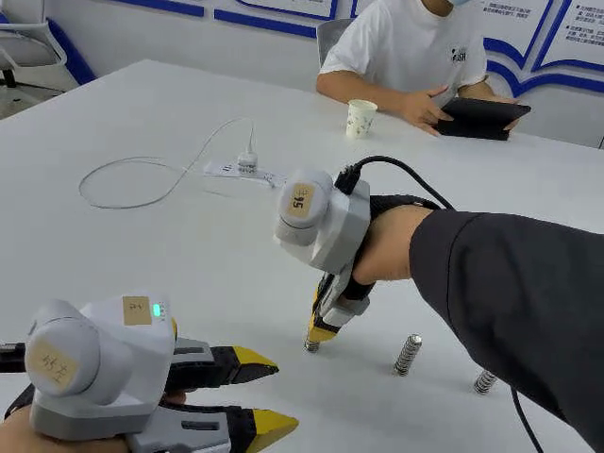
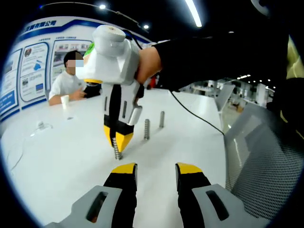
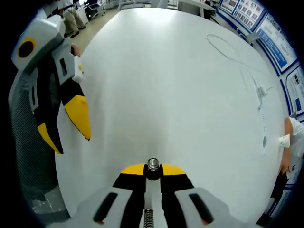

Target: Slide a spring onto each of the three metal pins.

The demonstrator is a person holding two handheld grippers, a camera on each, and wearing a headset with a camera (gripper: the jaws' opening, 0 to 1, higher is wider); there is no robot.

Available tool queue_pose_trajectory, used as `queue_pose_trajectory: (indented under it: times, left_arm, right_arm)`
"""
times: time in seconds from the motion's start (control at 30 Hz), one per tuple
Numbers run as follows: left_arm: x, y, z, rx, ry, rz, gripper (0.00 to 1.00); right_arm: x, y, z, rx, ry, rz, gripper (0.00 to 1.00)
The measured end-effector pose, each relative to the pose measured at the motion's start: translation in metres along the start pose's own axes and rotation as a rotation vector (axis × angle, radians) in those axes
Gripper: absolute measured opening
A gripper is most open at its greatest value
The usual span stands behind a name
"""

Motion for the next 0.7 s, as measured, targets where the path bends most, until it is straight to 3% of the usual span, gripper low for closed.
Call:
queue_pose_trajectory:
  times: [0.47, 0.7]
  left_arm:
    - [0.0, 0.0, -0.001, 0.0, 0.003, -0.006, 0.33]
    - [-0.001, 0.0, -0.001, 0.002, 0.007, -0.01, 0.33]
  right_arm:
    - [-0.003, -0.007, 0.003, 0.01, 0.006, 0.003, 0.14]
    - [-0.004, 0.0, 0.013, 0.036, -0.012, 0.02, 0.18]
Point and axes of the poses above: the centre of the closed fingertips' face, and the gripper's own axes: y roughly backward along the fingers, x roughly to its right, z roughly out of its underside, the point moved 8 cm from there along y, roughly backward along the fingers, and after that the axes turned 1 degree about y, right-handed, at the moved point
